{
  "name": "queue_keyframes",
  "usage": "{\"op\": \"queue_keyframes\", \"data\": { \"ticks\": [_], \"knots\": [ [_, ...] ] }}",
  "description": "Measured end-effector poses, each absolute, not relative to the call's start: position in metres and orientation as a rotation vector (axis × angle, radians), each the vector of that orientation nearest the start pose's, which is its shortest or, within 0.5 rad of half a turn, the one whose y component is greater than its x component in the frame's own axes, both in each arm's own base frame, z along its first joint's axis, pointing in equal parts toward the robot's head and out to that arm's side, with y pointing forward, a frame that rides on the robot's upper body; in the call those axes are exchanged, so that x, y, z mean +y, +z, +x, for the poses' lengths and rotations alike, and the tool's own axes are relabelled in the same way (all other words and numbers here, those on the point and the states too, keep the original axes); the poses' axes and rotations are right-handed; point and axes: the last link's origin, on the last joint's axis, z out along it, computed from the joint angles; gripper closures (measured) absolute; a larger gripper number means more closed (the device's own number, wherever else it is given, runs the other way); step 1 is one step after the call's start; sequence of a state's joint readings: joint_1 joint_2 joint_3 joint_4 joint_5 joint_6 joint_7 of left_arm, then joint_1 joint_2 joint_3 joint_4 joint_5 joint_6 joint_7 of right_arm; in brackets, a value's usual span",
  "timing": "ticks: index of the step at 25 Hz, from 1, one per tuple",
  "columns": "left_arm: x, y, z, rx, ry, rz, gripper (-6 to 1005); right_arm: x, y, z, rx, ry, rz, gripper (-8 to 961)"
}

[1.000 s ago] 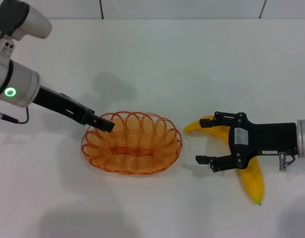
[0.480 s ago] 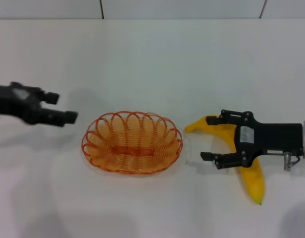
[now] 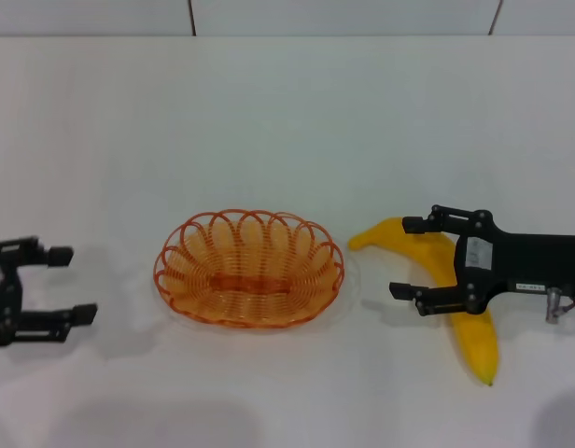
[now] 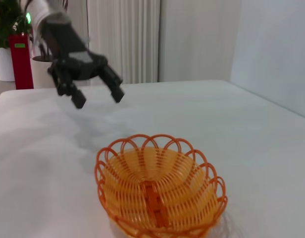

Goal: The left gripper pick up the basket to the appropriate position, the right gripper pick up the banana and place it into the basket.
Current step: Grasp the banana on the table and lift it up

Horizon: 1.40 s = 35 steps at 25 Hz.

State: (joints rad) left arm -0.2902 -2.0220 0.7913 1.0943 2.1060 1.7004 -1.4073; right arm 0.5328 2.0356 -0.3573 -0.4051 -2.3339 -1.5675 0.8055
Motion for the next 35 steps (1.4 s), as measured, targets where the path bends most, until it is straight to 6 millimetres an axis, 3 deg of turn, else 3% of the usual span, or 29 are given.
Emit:
{"op": "queue_keyframes", "data": {
  "ticks": [1, 6, 11, 16, 21, 26, 31, 35],
  "knots": [
    [0.274, 0.069, -0.319, -0.475, -0.288, -2.761, 151, 0.293, -0.018, 0.311, 0.215, 0.553, -2.770, 64],
    [0.266, 0.071, -0.336, -0.528, -0.369, -2.696, 151, 0.294, -0.009, 0.308, 0.224, 0.607, -2.737, 64],
    [0.271, 0.072, -0.334, -0.519, -0.383, -2.690, 151, 0.297, 0.023, 0.306, 0.287, 0.622, -2.719, 64],
    [0.276, 0.070, -0.329, -0.503, -0.395, -2.696, 151, 0.307, 0.059, 0.301, 0.352, 0.509, -2.708, 64],
    [0.282, 0.069, -0.326, -0.489, -0.407, -2.698, 151, 0.323, 0.075, 0.302, 0.616, 0.313, -2.680, 64],
    [0.286, 0.070, -0.323, -0.472, -0.415, -2.697, 150, 0.337, 0.080, 0.292, 0.869, 0.114, -2.669, 64],
    [0.287, 0.071, -0.323, -0.473, -0.412, -2.695, 150, 0.335, 0.069, 0.260, 0.837, 0.016, -2.863, 64],
    [0.291, 0.070, -0.319, -0.458, -0.424, -2.700, 150, 0.344, 0.059, 0.256, 0.883, -0.051, -2.835, 64]
  ]
}}
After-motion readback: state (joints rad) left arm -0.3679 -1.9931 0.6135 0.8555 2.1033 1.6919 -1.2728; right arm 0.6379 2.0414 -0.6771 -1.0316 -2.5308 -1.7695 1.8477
